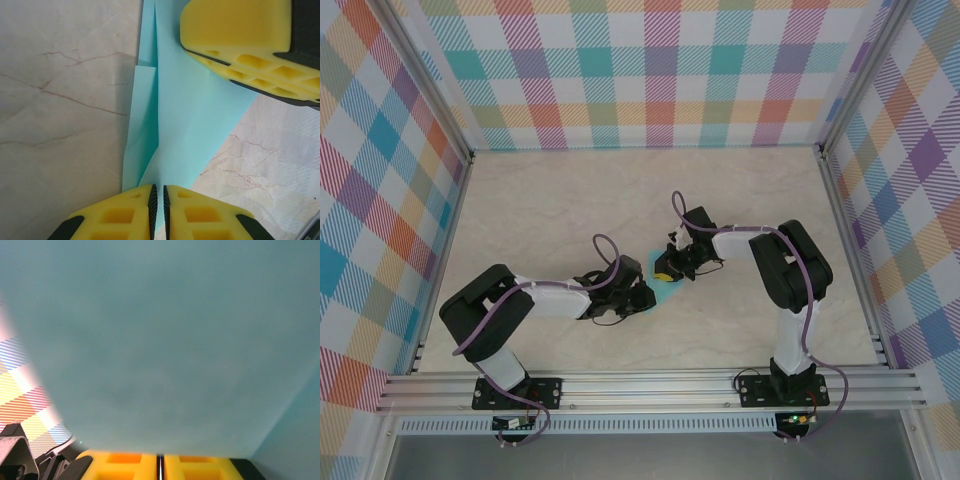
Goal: Fold a paper plane with a square sheet of paper (pick it up from the middle)
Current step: Fourth fold the wing at the center of the table.
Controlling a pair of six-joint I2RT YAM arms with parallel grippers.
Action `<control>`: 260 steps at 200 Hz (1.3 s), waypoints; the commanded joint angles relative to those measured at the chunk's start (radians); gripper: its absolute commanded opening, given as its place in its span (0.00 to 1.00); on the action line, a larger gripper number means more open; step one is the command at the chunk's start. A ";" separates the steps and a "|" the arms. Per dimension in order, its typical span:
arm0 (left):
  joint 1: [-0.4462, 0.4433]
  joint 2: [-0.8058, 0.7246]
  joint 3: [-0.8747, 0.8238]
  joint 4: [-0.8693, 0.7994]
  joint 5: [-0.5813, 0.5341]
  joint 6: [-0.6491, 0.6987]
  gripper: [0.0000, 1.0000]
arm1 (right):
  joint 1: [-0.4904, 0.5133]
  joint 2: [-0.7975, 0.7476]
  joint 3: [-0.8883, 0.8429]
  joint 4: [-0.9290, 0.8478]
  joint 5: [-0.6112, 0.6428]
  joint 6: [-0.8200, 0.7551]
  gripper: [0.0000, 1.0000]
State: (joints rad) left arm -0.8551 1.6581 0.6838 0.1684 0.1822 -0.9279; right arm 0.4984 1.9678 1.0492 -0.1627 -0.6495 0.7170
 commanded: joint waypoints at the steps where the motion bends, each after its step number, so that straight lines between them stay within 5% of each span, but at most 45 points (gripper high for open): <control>1: -0.009 0.007 -0.049 -0.158 0.013 -0.010 0.15 | 0.005 0.088 -0.029 -0.072 0.122 -0.023 0.10; 175: -0.018 -0.214 0.021 -0.250 -0.048 0.020 0.16 | 0.005 0.088 -0.025 -0.075 0.119 -0.024 0.10; 260: -0.019 0.019 0.152 -0.168 0.040 0.007 0.15 | 0.005 0.088 -0.025 -0.075 0.120 -0.022 0.10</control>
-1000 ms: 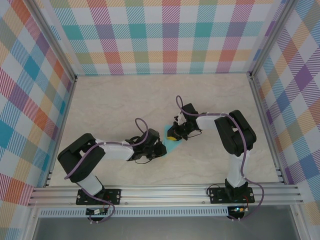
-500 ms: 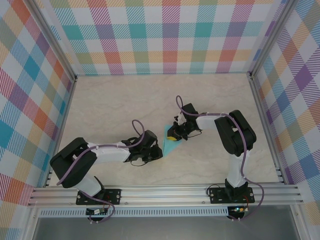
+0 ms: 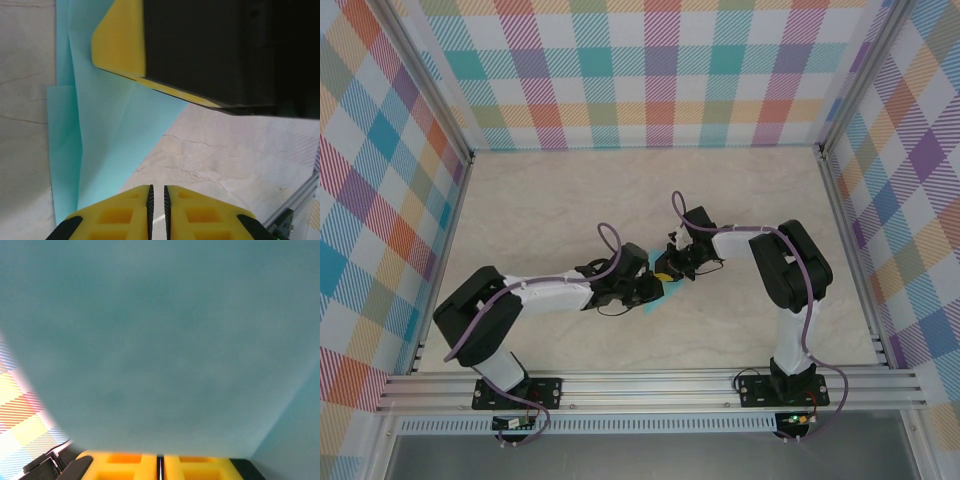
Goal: Fold a paper plane with a square sheet of paper (pick it up from the middle)
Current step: Fourth fold the wing at the center of the table.
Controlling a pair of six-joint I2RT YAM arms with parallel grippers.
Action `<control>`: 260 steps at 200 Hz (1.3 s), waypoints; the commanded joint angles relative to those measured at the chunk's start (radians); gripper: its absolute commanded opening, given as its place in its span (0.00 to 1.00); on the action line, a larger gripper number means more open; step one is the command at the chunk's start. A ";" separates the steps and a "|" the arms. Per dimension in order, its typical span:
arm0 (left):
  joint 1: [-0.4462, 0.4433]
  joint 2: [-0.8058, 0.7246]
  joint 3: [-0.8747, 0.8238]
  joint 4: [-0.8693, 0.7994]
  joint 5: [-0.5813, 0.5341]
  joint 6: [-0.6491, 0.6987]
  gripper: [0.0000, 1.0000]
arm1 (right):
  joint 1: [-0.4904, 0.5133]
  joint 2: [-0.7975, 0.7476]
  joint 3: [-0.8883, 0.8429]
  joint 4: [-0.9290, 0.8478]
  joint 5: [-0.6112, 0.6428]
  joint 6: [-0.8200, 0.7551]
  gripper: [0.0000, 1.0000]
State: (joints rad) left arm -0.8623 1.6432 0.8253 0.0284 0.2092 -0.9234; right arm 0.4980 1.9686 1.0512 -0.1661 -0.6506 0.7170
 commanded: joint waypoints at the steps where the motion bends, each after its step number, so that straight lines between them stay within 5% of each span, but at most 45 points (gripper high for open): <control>1: -0.011 0.035 0.009 -0.027 0.013 0.002 0.15 | 0.004 0.087 -0.026 -0.072 0.120 -0.022 0.10; 117: -0.012 0.001 -0.136 -0.101 -0.050 -0.027 0.15 | 0.005 0.097 -0.031 -0.069 0.123 -0.021 0.10; 182: -0.011 0.007 -0.239 0.011 -0.005 -0.102 0.14 | 0.005 0.096 -0.031 -0.071 0.123 -0.018 0.10; 260: -0.018 -0.020 -0.274 -0.067 0.016 -0.135 0.13 | 0.005 0.093 -0.035 -0.067 0.124 -0.017 0.10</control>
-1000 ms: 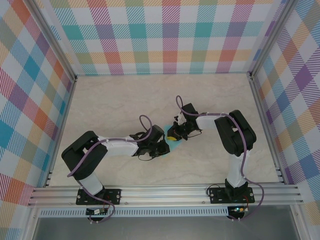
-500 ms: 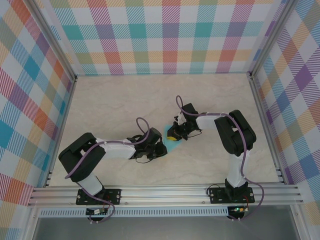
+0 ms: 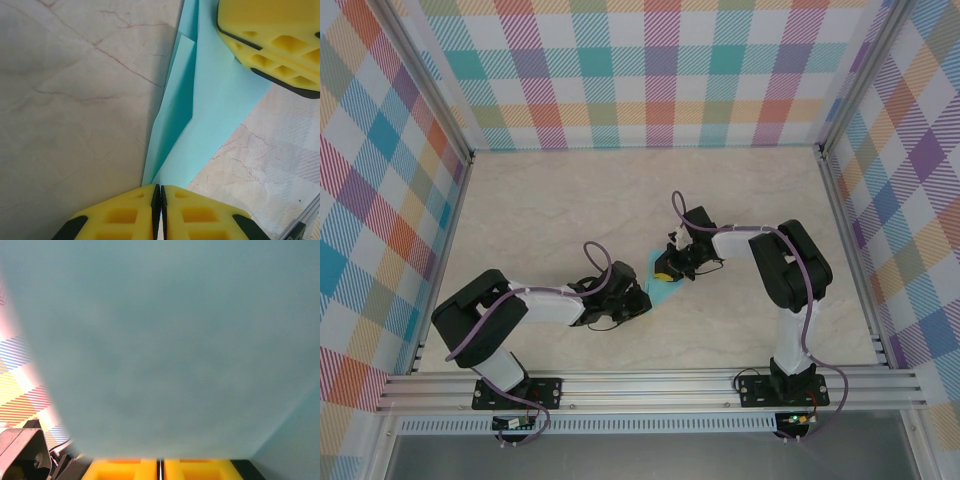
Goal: Fold a paper plane with a square sheet of paper (pick it up from the middle)
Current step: Fourth fold the wing at the center of the table.
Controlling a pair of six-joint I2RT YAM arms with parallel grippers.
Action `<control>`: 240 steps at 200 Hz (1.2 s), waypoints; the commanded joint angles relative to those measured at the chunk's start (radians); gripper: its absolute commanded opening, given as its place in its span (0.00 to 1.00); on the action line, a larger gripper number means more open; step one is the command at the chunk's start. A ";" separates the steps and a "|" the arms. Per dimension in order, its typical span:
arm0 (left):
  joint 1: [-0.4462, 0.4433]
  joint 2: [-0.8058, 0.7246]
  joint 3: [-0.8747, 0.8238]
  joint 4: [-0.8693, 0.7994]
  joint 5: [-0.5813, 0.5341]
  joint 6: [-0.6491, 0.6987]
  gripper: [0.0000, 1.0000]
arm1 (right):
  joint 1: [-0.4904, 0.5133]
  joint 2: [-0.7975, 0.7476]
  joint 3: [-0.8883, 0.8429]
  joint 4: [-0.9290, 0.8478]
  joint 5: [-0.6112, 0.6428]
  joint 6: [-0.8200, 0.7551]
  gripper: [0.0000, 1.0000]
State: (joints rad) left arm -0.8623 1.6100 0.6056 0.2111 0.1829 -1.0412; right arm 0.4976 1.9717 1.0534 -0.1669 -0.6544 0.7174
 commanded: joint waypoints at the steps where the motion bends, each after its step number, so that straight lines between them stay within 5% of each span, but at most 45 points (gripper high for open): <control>1: -0.018 0.013 -0.054 -0.251 0.043 -0.017 0.13 | 0.006 0.089 -0.038 -0.066 0.128 -0.018 0.10; 98: -0.009 -0.230 0.018 -0.258 -0.125 0.012 0.19 | 0.006 0.091 -0.036 -0.057 0.125 -0.012 0.10; 152: 0.001 -0.023 0.184 -0.148 -0.031 0.053 0.18 | 0.006 0.087 -0.028 -0.065 0.124 -0.015 0.10; 240: 0.009 0.134 0.188 -0.249 -0.156 0.026 0.14 | 0.005 0.073 -0.026 -0.057 0.101 -0.013 0.11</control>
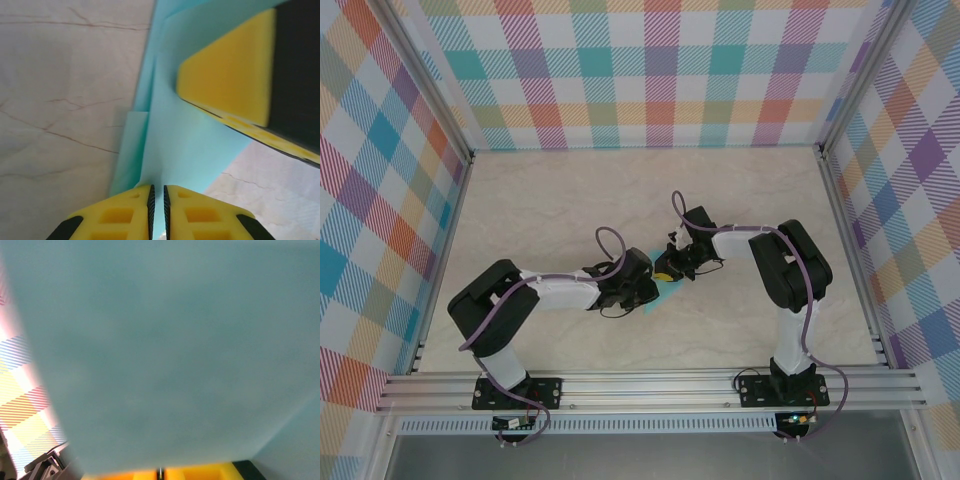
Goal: Fold a paper plane with a square sheet of paper (pick it up from the middle)
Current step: Fourth fold the wing at the center of the table.
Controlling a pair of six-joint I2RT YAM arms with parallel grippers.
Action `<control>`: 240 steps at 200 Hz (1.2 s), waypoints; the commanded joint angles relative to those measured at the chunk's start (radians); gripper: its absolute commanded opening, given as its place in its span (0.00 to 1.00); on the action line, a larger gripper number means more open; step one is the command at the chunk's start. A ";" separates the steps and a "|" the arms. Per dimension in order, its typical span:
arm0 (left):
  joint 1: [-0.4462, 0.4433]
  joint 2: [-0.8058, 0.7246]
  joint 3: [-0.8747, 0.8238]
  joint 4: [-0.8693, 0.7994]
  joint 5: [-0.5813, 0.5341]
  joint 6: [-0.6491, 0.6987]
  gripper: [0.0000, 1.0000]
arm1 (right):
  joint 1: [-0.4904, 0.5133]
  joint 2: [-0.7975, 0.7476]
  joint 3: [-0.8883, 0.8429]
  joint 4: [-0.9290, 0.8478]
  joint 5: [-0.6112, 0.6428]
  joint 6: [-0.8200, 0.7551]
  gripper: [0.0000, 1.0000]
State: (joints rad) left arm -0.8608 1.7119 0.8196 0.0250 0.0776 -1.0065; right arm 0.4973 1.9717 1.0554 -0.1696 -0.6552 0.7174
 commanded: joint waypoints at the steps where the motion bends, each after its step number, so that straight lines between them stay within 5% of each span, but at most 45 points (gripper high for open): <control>1: 0.007 0.033 -0.027 -0.064 -0.051 -0.010 0.14 | 0.006 0.071 -0.028 -0.054 0.100 -0.013 0.11; 73: 0.007 0.017 -0.113 -0.105 -0.072 -0.025 0.10 | -0.025 -0.094 0.052 -0.102 0.072 -0.057 0.15; 119: 0.006 0.037 -0.111 -0.091 -0.064 -0.030 0.07 | -0.024 -0.207 -0.052 -0.036 0.058 -0.065 0.00; 240: 0.006 0.058 -0.101 -0.089 -0.053 -0.027 0.06 | 0.054 -0.082 -0.120 0.120 0.066 -0.012 0.00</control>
State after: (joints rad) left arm -0.8608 1.7004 0.7624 0.0933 0.0586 -1.0325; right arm 0.5484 1.8576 0.9337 -0.0734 -0.6090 0.7002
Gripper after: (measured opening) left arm 0.064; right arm 0.044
